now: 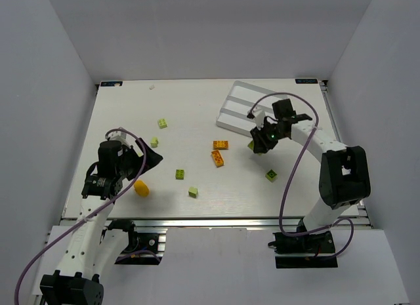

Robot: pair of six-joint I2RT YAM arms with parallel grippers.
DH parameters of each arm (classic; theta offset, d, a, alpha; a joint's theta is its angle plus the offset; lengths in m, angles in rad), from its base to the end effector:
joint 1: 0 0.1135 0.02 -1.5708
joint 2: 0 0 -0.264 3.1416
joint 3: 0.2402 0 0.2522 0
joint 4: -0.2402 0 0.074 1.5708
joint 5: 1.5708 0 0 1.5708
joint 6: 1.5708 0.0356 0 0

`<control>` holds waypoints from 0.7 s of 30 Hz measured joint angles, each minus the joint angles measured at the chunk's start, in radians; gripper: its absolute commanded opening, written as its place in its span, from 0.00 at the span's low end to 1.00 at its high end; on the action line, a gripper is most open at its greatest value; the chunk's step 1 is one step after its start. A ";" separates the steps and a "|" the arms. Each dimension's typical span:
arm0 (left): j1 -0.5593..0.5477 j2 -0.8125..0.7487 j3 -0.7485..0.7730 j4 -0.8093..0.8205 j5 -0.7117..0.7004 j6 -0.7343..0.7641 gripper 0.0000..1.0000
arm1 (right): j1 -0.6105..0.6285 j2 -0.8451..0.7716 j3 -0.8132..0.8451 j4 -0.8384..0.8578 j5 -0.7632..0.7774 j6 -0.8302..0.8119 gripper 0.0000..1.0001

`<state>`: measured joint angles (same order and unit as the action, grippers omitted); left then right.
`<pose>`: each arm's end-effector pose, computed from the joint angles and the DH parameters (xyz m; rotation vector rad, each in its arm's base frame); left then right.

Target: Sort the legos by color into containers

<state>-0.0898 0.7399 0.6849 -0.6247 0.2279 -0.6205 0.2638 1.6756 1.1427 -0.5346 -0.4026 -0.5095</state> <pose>0.1561 -0.0221 0.2696 -0.4828 2.2572 -0.6301 0.3252 0.1023 0.2098 -1.0909 2.3228 0.4383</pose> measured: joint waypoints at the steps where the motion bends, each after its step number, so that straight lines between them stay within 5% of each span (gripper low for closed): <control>1: 0.000 0.006 0.004 -0.004 -0.013 -0.002 0.98 | 0.000 -0.005 0.043 -0.012 -0.023 -0.017 0.00; 10: 0.002 0.084 0.067 -0.046 -0.100 0.000 0.98 | -0.003 0.183 0.458 0.020 0.030 -0.153 0.00; 21: 0.002 0.101 0.105 -0.090 -0.143 0.029 0.98 | -0.017 0.399 0.525 0.021 0.126 -0.221 0.00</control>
<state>-0.0879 0.8413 0.7898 -0.7151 0.0845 -0.5911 0.2466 2.0750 1.6672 -0.5137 -0.2768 -0.7307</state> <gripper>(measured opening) 0.978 0.426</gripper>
